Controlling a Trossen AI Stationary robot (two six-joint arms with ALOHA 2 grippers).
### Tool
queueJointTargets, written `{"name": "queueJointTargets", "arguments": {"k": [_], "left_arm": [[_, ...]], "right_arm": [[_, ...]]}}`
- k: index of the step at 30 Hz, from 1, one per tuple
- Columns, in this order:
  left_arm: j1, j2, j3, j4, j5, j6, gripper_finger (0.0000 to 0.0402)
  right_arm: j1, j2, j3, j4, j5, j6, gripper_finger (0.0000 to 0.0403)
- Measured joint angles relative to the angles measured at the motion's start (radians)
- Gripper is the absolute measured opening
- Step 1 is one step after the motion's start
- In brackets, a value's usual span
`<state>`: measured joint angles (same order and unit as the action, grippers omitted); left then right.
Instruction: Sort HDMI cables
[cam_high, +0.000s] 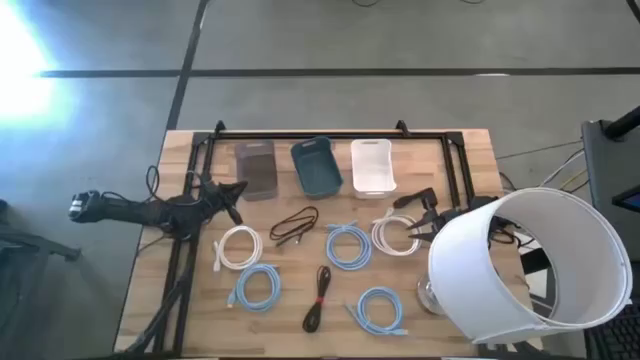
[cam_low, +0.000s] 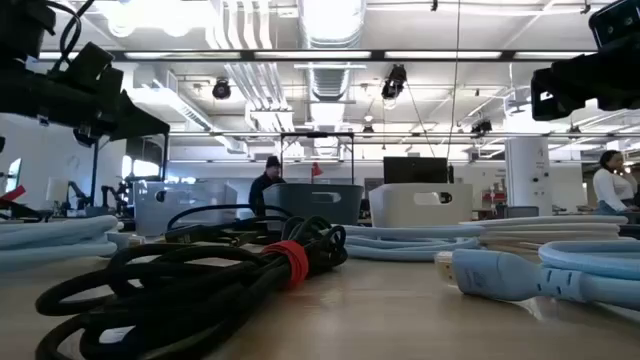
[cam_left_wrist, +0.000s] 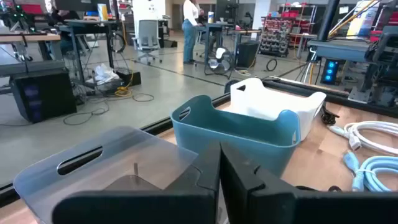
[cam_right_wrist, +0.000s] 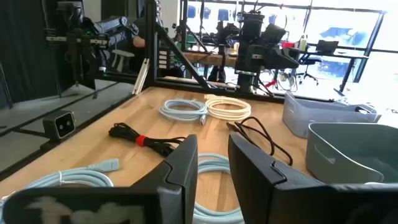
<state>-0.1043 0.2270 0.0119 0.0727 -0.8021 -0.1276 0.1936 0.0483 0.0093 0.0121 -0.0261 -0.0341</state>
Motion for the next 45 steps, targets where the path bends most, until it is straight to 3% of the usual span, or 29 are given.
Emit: {"name": "queueJointTargets", "arguments": {"k": [16,33,45], "left_arm": [[0.0,0.0,0.0,0.0,0.0,0.0,0.0012],[0.0,0.0,0.0,0.0,0.0,0.0,0.0012],[0.0,0.0,0.0,0.0,0.0,0.0,0.0012]], "right_arm": [[0.0,0.0,0.0,0.0,0.0,0.0,0.0068],[0.0,0.0,0.0,0.0,0.0,0.0,0.0089],[0.0,0.0,0.0,0.0,0.0,0.0,0.0071]]}}
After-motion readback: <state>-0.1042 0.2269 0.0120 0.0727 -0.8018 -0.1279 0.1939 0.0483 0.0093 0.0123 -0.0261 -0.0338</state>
